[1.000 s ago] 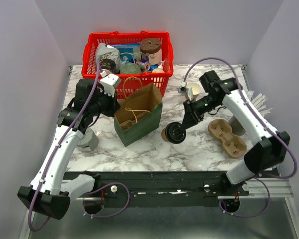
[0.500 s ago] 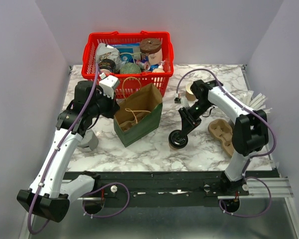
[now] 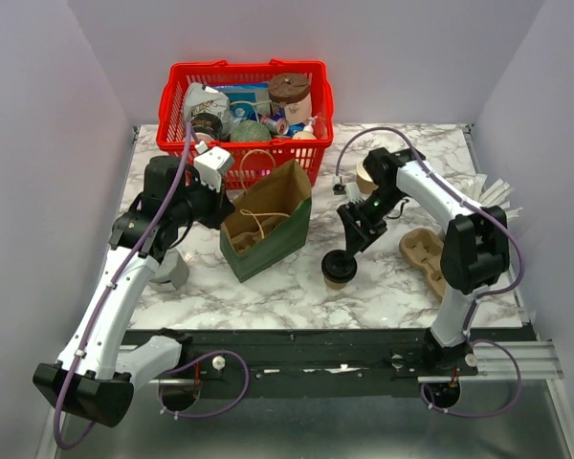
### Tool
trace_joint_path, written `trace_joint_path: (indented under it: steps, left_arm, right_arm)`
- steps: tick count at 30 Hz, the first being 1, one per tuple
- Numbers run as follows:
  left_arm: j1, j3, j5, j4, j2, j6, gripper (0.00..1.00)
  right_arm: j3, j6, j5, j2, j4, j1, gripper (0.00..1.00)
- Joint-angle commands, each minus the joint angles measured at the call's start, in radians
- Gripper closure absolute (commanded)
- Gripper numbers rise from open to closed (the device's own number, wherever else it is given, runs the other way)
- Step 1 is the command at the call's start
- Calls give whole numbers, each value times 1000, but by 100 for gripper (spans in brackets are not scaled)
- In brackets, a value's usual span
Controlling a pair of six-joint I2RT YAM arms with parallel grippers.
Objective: Pack the takeout coffee
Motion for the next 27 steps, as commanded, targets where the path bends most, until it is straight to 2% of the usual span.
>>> trace_joint_path:
  steps: [1, 3, 5, 7, 8, 9, 15, 20, 27]
  left_arm:
    - [2, 22, 78, 8, 2, 35, 94]
    - [1, 39, 92, 10, 4, 55, 82]
    - [2, 49, 93, 10, 7, 65, 72]
    - [4, 54, 87, 8, 16, 72, 69]
    - [7, 63, 89, 6, 19, 70, 68]
    - [10, 65, 92, 5, 19, 69, 68]
    - [19, 82, 87, -1, 38, 81, 67]
    - [22, 77, 106, 3, 41, 76, 67]
    - [27, 72, 103, 6, 39, 78, 67]
  right_arm:
    - [92, -164, 25, -87, -81, -7, 20]
    - [90, -311, -5, -147, -34, -6, 18]
    - [15, -396, 14, -259, 61, 10, 15]
    - [-39, -508, 48, -308, 185, 36, 13]
    - [-82, -541, 56, -345, 213, 43, 3]
    - [-100, -613, 59, -359, 244, 51, 0]
    - [-261, -914, 50, -448, 284, 120, 0]
    - [-266, -1007, 64, -402, 293, 177, 0]
    - [-216, -1135, 99, -316, 220, 218, 0]
